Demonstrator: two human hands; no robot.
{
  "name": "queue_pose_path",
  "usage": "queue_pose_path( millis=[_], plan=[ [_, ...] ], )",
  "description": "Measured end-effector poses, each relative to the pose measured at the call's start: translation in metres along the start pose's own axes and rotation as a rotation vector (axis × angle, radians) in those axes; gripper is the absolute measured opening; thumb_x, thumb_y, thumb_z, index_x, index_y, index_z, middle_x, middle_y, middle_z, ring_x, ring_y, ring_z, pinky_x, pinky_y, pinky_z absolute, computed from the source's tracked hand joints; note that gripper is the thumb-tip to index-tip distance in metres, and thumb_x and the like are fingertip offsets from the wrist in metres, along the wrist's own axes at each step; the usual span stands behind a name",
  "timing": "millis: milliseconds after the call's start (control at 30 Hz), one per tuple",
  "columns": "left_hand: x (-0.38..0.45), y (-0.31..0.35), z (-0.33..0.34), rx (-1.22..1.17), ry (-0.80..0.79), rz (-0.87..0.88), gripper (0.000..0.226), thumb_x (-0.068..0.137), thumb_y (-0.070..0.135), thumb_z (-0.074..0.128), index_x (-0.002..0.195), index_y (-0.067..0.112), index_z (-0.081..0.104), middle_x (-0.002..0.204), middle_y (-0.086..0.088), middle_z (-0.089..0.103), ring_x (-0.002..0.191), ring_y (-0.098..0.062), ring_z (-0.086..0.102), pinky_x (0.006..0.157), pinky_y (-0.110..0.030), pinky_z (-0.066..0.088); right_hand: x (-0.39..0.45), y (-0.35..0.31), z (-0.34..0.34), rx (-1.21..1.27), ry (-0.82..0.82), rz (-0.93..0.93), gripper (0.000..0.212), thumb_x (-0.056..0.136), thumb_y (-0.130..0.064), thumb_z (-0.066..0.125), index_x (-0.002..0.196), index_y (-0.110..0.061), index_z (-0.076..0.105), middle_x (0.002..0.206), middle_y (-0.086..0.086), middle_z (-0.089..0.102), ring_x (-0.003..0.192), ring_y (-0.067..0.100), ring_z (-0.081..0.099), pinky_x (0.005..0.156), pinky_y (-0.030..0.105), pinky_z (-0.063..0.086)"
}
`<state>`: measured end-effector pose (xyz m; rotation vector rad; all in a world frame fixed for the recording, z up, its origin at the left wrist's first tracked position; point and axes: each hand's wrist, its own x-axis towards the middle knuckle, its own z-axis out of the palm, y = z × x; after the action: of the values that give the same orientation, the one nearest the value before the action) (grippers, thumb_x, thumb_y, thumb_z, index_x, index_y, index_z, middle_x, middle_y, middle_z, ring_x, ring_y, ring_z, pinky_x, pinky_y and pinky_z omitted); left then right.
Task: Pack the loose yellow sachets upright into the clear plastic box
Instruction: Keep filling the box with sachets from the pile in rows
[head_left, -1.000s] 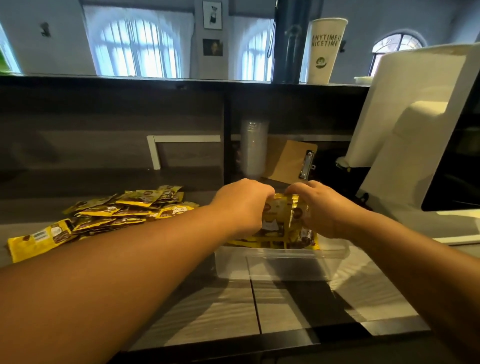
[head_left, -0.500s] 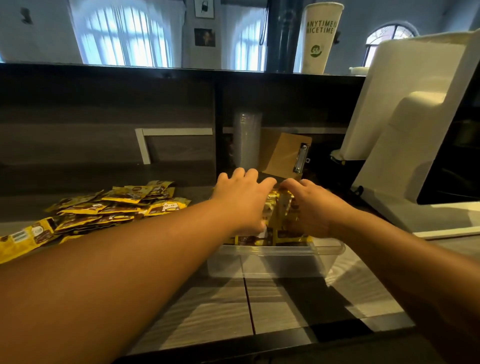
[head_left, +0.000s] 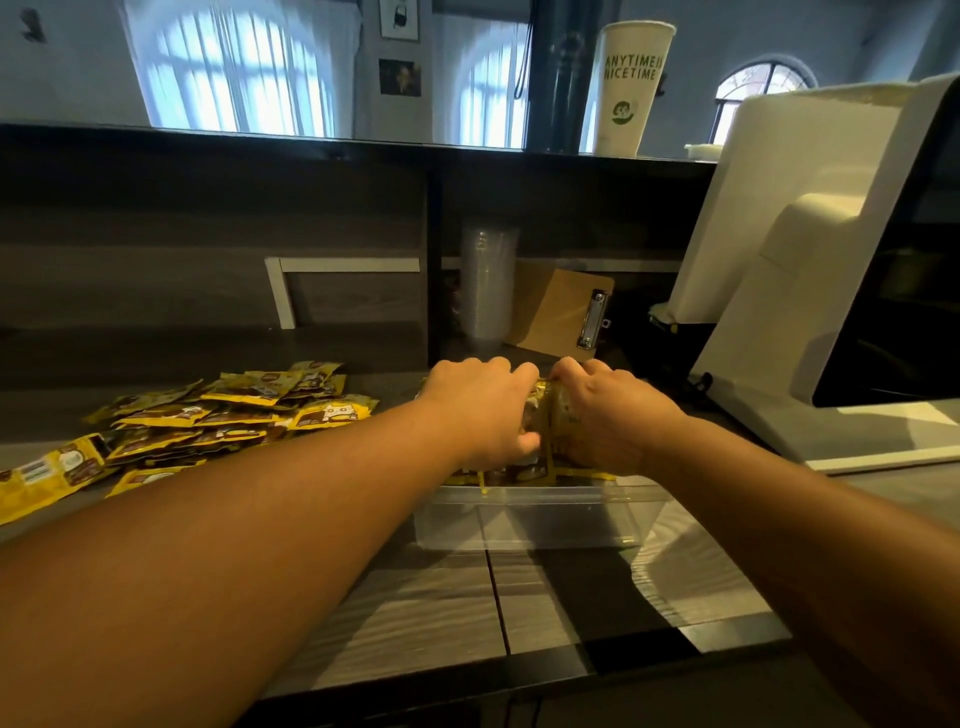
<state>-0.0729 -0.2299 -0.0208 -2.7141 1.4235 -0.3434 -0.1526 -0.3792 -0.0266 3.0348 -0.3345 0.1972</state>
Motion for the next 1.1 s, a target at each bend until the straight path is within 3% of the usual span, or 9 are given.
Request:
queue_pose_path(
  millis=[100,200,333,400,467,600,767,900,1100],
  plan=[
    [-0.002,-0.001,0.000,0.117,-0.001,0.028,0.080,0.078,0.064,0.068,0.139,0.026,0.034,0.118,-0.002,0.055,0.095,-0.022,0.058,0.068,-0.036,0.049,-0.001,-0.002,0.000,-0.026,0.019,0.009,0.089,0.073,-0.052,0.076,0.141,-0.026,0.025,0.132,0.006,0.048,0.119,0.028,0.050,0.092,0.041,0.051],
    [-0.001,0.001,-0.004,0.158,0.025,0.035,0.072,0.081,0.059,0.068,0.135,0.024,0.035,0.107,-0.002,0.055,0.080,-0.018,0.049,0.062,-0.034,0.043,-0.003,-0.003,0.001,-0.092,0.060,-0.007,0.086,0.075,-0.055,0.073,0.139,-0.025,0.026,0.131,0.005,0.049,0.120,0.027,0.048,0.094,0.044,0.048],
    [-0.001,0.005,-0.005,0.164,0.055,0.024,0.066,0.082,0.058,0.067,0.130,0.023,0.038,0.097,-0.001,0.051,0.079,-0.019,0.050,0.060,-0.035,0.041,-0.005,-0.004,0.000,-0.086,0.050,0.008,0.082,0.077,-0.053,0.072,0.138,-0.024,0.025,0.130,0.005,0.050,0.119,0.027,0.049,0.094,0.044,0.047],
    [0.002,0.004,-0.004,0.130,0.040,-0.006,0.066,0.082,0.057,0.068,0.129,0.024,0.038,0.109,-0.004,0.058,0.091,-0.023,0.056,0.065,-0.037,0.042,-0.004,-0.005,-0.002,-0.077,0.010,0.028,0.086,0.076,-0.054,0.072,0.140,-0.026,0.023,0.135,0.005,0.047,0.127,0.030,0.043,0.102,0.053,0.041],
    [0.003,0.002,-0.003,0.080,0.030,-0.045,0.070,0.081,0.057,0.070,0.134,0.025,0.036,0.120,-0.005,0.056,0.104,-0.027,0.056,0.074,-0.040,0.046,-0.003,-0.007,-0.007,-0.071,-0.043,0.052,0.091,0.075,-0.053,0.073,0.145,-0.029,0.019,0.144,0.006,0.040,0.139,0.034,0.028,0.109,0.066,0.023],
    [-0.004,-0.007,-0.009,-0.036,0.080,-0.042,0.082,0.081,0.063,0.065,0.147,0.033,0.027,0.134,-0.003,0.052,0.120,-0.029,0.051,0.096,-0.049,0.045,-0.005,-0.014,-0.022,-0.040,-0.071,0.083,0.098,0.076,-0.051,0.073,0.150,-0.036,0.010,0.156,0.005,0.026,0.148,0.035,0.004,0.109,0.073,0.006],
    [-0.032,-0.033,-0.026,-0.219,0.222,-0.123,0.064,0.089,0.066,0.045,0.145,0.037,0.031,0.134,0.001,0.053,0.122,-0.026,0.050,0.101,-0.051,0.041,-0.006,-0.040,-0.043,0.104,0.039,0.074,0.081,0.083,-0.038,0.068,0.148,-0.036,0.020,0.152,0.005,0.033,0.146,0.032,0.014,0.110,0.071,0.007],
    [-0.072,-0.071,-0.020,-0.305,0.274,-0.269,0.054,0.094,0.053,0.049,0.143,0.034,0.036,0.132,0.001,0.055,0.120,-0.024,0.053,0.096,-0.047,0.042,0.003,-0.083,-0.051,0.157,0.118,0.015,0.071,0.084,-0.032,0.068,0.143,-0.036,0.028,0.145,0.002,0.040,0.142,0.029,0.025,0.110,0.071,0.008],
    [-0.141,-0.124,0.012,-0.253,0.176,-0.483,0.061,0.090,0.039,0.064,0.144,0.034,0.036,0.141,0.003,0.050,0.128,-0.023,0.048,0.102,-0.044,0.045,0.010,-0.175,-0.053,0.290,0.142,-0.129,0.070,0.085,-0.014,0.064,0.144,-0.034,0.031,0.145,0.000,0.038,0.141,0.026,0.024,0.113,0.065,0.009]
  ],
)
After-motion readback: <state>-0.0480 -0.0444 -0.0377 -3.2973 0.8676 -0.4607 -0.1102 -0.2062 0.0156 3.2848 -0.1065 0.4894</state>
